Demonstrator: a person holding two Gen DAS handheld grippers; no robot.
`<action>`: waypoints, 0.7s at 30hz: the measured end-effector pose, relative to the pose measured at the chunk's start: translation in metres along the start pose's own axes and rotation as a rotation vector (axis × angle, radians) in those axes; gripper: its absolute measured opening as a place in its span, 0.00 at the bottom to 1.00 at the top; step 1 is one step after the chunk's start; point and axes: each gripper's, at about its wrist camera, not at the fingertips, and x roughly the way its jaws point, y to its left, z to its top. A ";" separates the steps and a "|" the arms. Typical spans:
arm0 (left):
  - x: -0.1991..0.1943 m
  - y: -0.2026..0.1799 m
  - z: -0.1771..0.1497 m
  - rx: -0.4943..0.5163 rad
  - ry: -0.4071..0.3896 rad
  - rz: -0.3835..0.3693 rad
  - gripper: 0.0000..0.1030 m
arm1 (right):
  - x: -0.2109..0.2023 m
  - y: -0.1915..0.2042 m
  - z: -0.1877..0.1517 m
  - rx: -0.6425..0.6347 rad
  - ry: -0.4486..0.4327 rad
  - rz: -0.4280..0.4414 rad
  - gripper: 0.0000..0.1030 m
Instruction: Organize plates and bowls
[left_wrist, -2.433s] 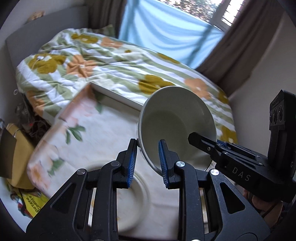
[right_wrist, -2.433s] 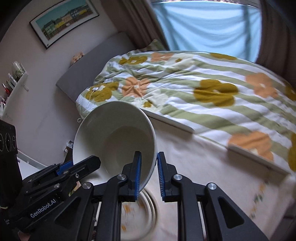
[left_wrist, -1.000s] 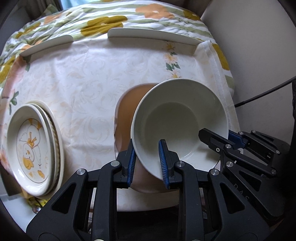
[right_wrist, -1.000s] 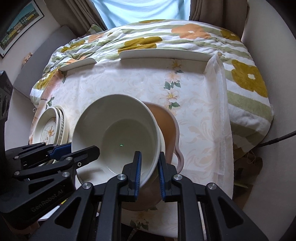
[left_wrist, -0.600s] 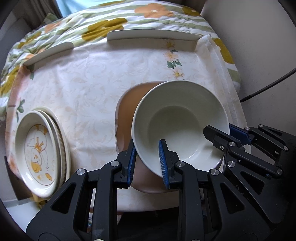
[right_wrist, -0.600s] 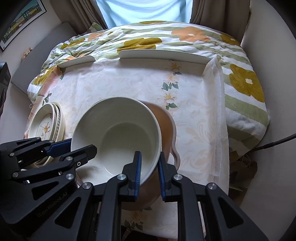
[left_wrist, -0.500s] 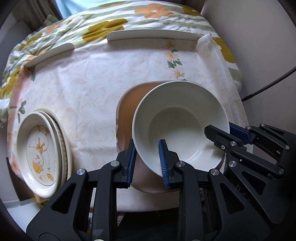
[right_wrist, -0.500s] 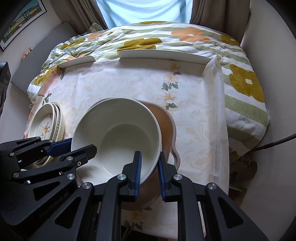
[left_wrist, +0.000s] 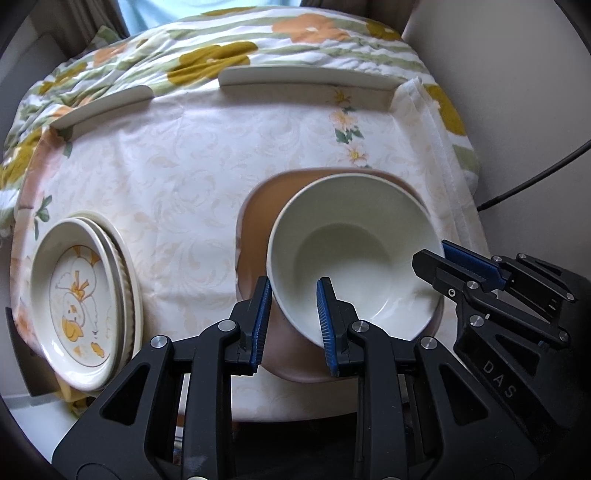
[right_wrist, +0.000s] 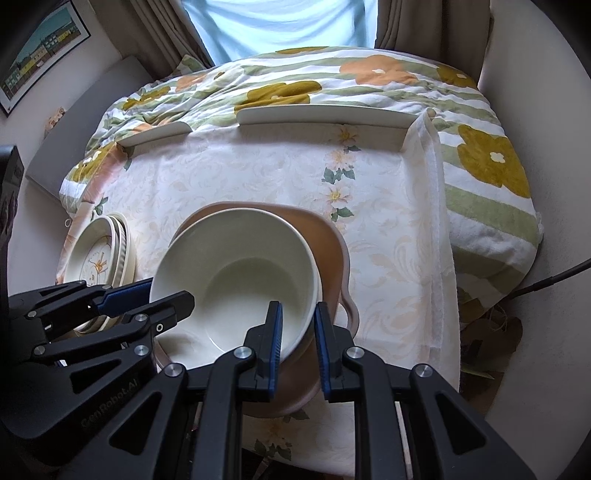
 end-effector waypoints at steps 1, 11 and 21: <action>-0.006 0.001 0.000 -0.003 -0.018 -0.006 0.22 | -0.004 -0.001 0.000 0.005 -0.012 0.004 0.15; -0.078 0.022 -0.009 0.014 -0.260 0.042 0.93 | -0.057 -0.009 -0.012 0.039 -0.096 0.040 0.24; -0.054 0.062 -0.016 0.080 -0.019 0.015 0.93 | -0.054 -0.012 -0.024 -0.009 0.033 -0.033 0.91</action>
